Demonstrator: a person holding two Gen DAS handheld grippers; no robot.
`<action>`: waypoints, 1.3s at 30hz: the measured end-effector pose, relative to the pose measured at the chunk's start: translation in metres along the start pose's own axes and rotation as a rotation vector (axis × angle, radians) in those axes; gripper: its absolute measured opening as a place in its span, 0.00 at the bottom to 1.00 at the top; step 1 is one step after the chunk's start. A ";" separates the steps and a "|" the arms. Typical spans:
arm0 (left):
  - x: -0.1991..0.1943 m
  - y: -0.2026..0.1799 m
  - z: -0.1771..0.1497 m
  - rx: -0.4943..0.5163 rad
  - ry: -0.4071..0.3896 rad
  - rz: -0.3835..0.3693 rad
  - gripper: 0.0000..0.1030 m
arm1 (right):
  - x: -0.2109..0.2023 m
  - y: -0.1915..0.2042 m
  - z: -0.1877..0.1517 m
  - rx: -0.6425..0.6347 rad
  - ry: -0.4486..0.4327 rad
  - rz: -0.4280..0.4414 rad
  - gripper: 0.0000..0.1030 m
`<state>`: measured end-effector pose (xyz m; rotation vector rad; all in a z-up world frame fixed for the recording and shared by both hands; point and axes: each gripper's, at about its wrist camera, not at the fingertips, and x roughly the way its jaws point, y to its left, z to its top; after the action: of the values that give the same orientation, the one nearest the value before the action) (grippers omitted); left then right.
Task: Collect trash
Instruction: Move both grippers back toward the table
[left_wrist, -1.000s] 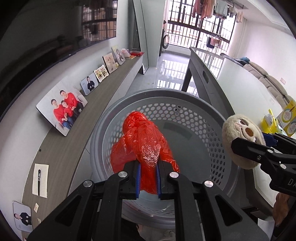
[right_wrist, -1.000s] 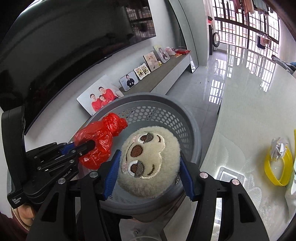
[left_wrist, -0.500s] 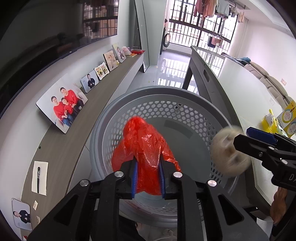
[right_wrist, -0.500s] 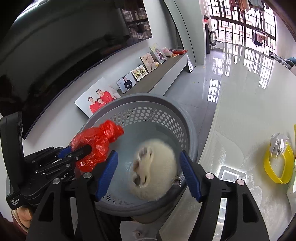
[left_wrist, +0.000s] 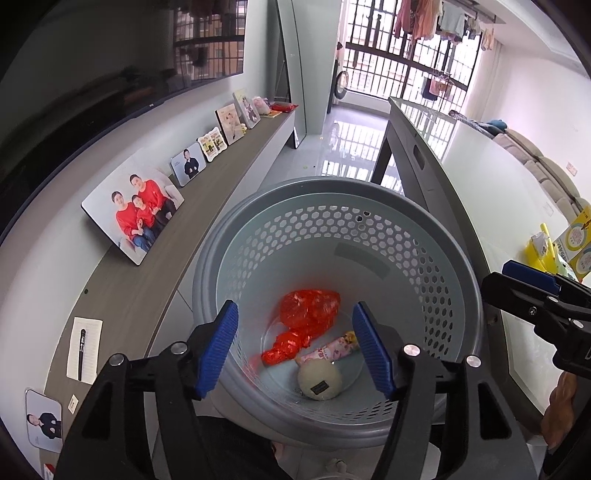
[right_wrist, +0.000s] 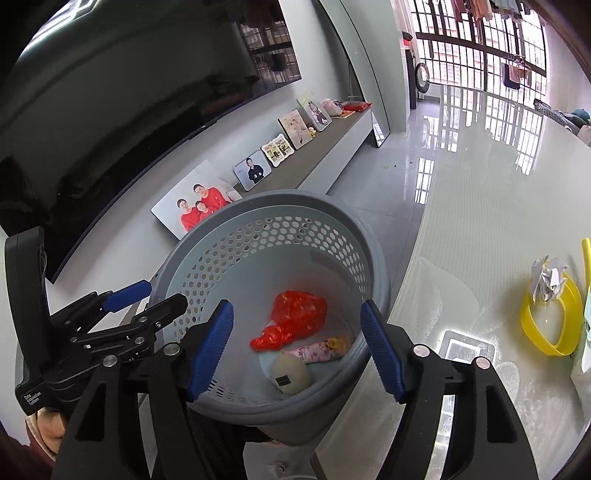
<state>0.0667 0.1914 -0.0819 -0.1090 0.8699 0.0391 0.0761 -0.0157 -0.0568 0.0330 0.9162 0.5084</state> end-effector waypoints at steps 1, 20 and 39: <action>0.000 0.000 0.000 -0.002 0.001 0.001 0.63 | -0.001 0.000 -0.001 0.003 0.000 0.000 0.66; -0.042 -0.020 -0.001 0.023 -0.057 0.006 0.80 | -0.053 -0.022 -0.025 0.071 -0.048 -0.041 0.66; -0.078 -0.118 -0.002 0.140 -0.096 -0.108 0.86 | -0.150 -0.110 -0.082 0.261 -0.177 -0.217 0.66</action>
<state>0.0237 0.0745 -0.0142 -0.0224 0.7671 -0.1169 -0.0171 -0.1929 -0.0214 0.2096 0.7966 0.1794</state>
